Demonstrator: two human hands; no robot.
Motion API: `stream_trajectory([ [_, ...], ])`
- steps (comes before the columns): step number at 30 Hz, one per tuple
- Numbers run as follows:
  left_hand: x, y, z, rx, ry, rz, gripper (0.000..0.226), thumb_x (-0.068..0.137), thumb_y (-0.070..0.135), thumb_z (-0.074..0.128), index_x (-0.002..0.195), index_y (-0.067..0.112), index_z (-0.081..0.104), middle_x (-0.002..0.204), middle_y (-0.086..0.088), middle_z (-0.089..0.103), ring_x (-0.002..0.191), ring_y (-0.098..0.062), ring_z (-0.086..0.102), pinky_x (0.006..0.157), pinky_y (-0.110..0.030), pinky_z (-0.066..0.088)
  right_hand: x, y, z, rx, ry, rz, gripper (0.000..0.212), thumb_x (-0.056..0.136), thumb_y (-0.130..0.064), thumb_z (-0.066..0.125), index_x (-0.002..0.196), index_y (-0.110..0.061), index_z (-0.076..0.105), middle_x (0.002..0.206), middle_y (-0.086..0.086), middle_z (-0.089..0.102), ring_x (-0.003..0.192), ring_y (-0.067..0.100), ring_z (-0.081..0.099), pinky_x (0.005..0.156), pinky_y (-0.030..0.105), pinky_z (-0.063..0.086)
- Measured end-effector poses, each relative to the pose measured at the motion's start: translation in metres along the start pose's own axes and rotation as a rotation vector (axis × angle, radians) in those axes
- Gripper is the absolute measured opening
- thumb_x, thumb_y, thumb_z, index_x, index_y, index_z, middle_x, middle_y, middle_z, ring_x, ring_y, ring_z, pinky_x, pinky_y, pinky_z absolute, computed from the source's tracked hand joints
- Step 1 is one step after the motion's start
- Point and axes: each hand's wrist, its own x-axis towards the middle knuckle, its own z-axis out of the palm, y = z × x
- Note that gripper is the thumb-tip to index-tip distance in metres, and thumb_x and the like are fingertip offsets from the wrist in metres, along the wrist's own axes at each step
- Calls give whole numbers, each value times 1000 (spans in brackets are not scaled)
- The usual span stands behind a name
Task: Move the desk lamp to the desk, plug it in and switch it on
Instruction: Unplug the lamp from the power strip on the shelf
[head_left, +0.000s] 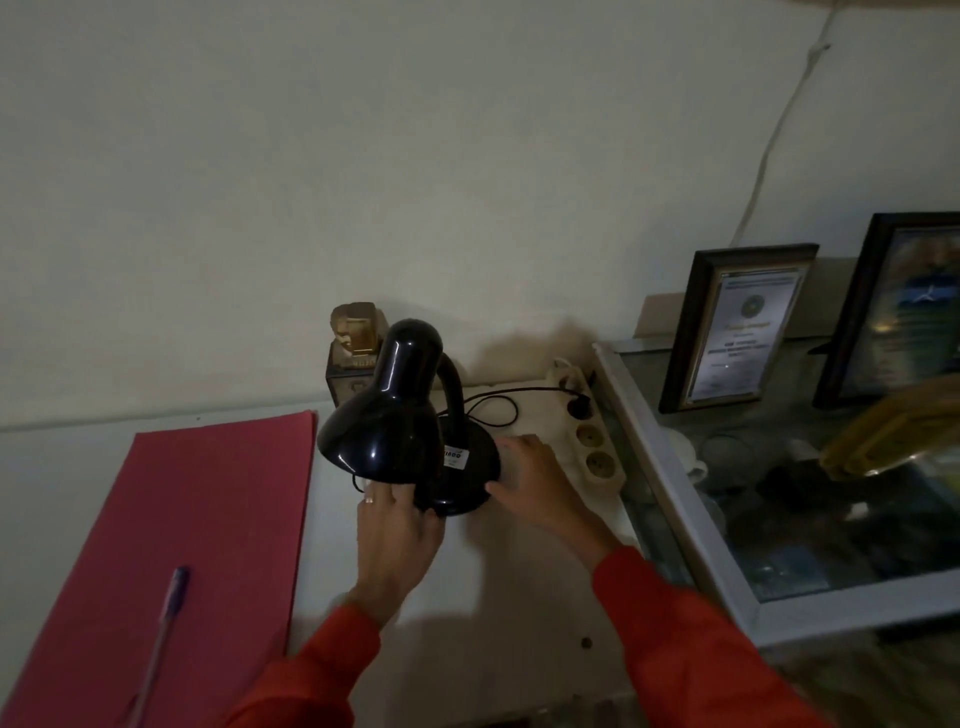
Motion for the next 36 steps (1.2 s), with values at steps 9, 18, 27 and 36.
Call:
stream_trajectory([
  [9,-4,65,39,-97,-119,141,41,70,11,70,110,12,64,115,-13,58,99,-31,55,81,-41,50,28,31,-102,-129,139,-34,24,84,-5,60,107,-2,62,110,15,61,100,27,59,81,29,47],
  [18,61,142,103,-180,-271,5,66,80,39,63,134,10,40,137,-16,44,122,-33,45,102,-39,37,79,51,-119,-602,-29,-266,33,79,1,62,110,-9,62,116,12,62,120,38,43,107,47,32],
  [27,66,153,138,-188,-328,-168,88,81,43,57,148,14,9,143,-13,36,124,-34,40,101,-45,33,96,50,-123,-816,-202,-117,38,85,-18,64,122,-10,57,143,25,33,137,40,22,113,44,23],
  [36,76,158,138,-63,-292,-161,91,75,52,58,146,13,16,131,-12,47,119,-34,46,98,-46,34,102,40,-131,-1080,-269,-296,34,83,-23,63,117,-16,59,120,10,61,118,30,46,116,53,16],
])
